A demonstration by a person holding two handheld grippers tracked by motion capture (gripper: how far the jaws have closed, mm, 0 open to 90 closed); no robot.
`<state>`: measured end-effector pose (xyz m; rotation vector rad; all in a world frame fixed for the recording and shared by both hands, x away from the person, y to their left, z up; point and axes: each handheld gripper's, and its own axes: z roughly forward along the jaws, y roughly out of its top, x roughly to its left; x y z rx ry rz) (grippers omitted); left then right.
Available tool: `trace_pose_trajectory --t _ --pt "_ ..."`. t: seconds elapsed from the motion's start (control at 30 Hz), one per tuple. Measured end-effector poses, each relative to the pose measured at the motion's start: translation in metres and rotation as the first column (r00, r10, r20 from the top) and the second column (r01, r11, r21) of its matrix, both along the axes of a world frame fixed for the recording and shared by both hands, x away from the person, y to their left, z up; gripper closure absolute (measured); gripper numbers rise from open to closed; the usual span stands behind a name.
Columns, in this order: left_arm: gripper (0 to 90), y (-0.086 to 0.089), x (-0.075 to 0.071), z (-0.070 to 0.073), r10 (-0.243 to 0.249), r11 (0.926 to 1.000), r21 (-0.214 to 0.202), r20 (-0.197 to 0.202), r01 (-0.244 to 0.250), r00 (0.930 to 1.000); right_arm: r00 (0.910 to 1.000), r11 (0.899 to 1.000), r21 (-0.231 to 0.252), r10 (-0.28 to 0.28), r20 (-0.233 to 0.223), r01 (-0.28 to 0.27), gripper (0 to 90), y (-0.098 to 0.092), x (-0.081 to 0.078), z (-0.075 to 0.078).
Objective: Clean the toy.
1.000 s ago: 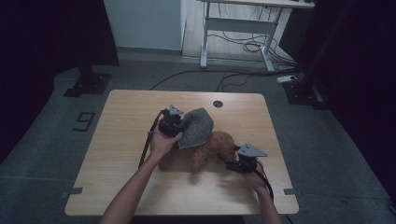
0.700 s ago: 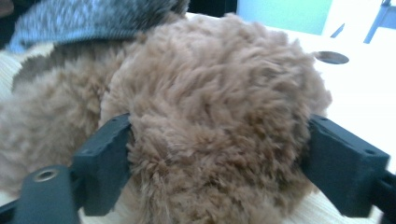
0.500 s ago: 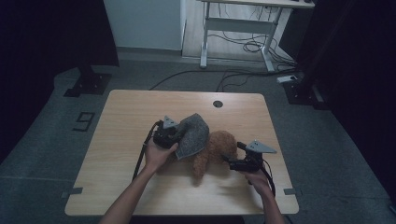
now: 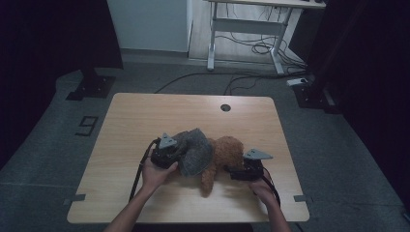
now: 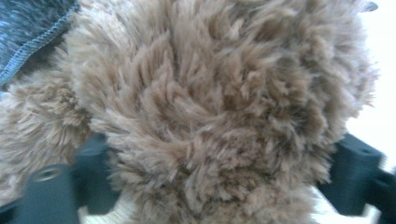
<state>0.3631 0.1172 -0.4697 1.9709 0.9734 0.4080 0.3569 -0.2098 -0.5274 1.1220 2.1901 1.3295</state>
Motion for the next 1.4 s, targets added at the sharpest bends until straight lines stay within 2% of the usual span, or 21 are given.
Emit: trace_pose_trajectory --t 0.1,0.23,0.3,0.37,0.43,0.5,0.53,0.63,0.7,0.77,0.8,0.87,0.93,0.97,1.0,1.07,1.17,1.23,1.33,1.4 --pt "80.4 0.0 0.002 0.008 0.005 1.0 -0.003 -0.007 -0.005 1.0 1.0 1.0 -0.003 0.001 0.008 -0.001 29.5 0.001 -0.001 -0.001" --pt "80.5 -0.009 0.009 0.03 -0.007 0.9995 -0.03 0.007 0.007 1.0 0.9993 1.0 -0.019 0.005 0.037 -0.005 32.8 0.003 -0.002 -0.002" --pt "80.5 -0.02 0.013 0.04 -0.025 0.9983 -0.051 0.012 0.026 0.9996 0.9984 1.0 -0.03 0.006 0.057 -0.004 32.8 0.006 -0.002 -0.003" --pt "80.5 -0.041 0.019 0.051 -0.051 0.9964 -0.067 0.025 0.053 0.9984 0.9973 0.999 -0.049 0.004 0.074 0.0 32.6 0.01 -0.004 -0.004" --pt "80.4 -0.061 0.025 0.056 -0.083 0.9926 -0.088 0.021 0.084 0.9964 0.9958 0.997 -0.071 0.005 0.091 0.001 32.6 0.014 -0.005 -0.004" --pt "80.4 -0.091 0.03 0.056 -0.127 0.9862 -0.108 -0.006 0.126 0.9919 0.9954 0.997 -0.077 -0.003 0.095 0.011 32.5 0.017 -0.006 -0.004" --pt "80.4 -0.104 0.032 0.054 -0.143 0.9852 -0.098 -0.014 0.141 0.9896 0.9954 0.997 -0.078 -0.006 0.095 0.014 32.5 0.018 -0.006 -0.004" --pt "80.3 -0.136 0.036 0.038 -0.158 0.9869 -0.038 -0.04 0.157 0.9866 0.9955 0.997 -0.081 -0.008 0.095 0.015 32.4 0.017 -0.006 -0.004" --pt "80.3 -0.145 0.037 0.026 -0.147 0.9891 0.007 -0.032 0.147 0.9886 0.9963 0.996 -0.09 -0.012 0.085 0.019 32.3 0.016 -0.006 -0.005" --pt "80.5 -0.144 0.038 0.021 -0.131 0.9905 0.042 -0.012 0.131 0.9913 0.997 0.996 -0.09 -0.022 0.073 0.029 32.4 0.015 -0.006 -0.008" --pt "80.5 -0.143 0.038 0.021 -0.117 0.9904 0.076 0.008 0.116 0.9932 0.9972 0.996 -0.086 -0.025 0.07 0.031 32.4 0.015 -0.006 -0.009" --pt "80.7 -0.136 0.04 0.023 -0.077 0.9856 0.153 0.037 0.071 0.9964 0.9968 0.995 -0.092 -0.027 0.075 0.033 33.0 0.016 -0.007 -0.008" --pt "80.8 -0.124 0.047 0.022 -0.032 0.9806 0.194 0.023 0.027 0.9992 0.9965 0.994 -0.102 -0.028 0.079 0.036 33.4 0.017 -0.007 -0.007" --pt "80.7 -0.115 0.052 0.019 -0.016 0.9798 0.2 0.008 0.014 0.9998 0.9967 0.994 -0.102 -0.029 0.077 0.036 33.6 0.017 -0.008 -0.007" --pt "80.7 -0.103 0.056 0.016 -0.002 0.9842 0.177 -0.022 0.006 0.9998 0.9969 0.994 -0.101 -0.028 0.073 0.035 33.7 0.017 -0.008 -0.007" --pt "80.6 -0.083 0.058 0.013 0.016 0.9899 0.141 -0.042 -0.01 0.999 0.9971 0.994 -0.103 -0.025 0.072 0.033 34.0 0.017 -0.008 -0.007" --pt "80.6 -0.06 0.053 0.011 0.046 0.9855 0.164 -0.013 -0.043 0.9989 0.9972 0.992 -0.12 -0.017 0.072 0.025 34.3 0.019 -0.008 -0.008" --pt "80.6 -0.038 0.048 0.009 0.07 0.9853 0.157 -0.011 -0.068 0.9975 0.998 0.992 -0.125 -0.014 0.062 0.022 34.7 0.019 -0.008 -0.009" --pt "80.6 -0.02 0.044 0.007 0.087 0.9881 0.13 -0.024 -0.083 0.9959 0.999 0.994 -0.111 -0.017 0.042 0.022 35.8 0.019 -0.006 -0.011" --pt "80.6 -0.011 0.041 0.007 0.093 0.9875 0.129 -0.024 -0.09 0.9953 0.9991 0.993 -0.113 -0.017 0.038 0.021 36.6 0.02 -0.007 -0.012"
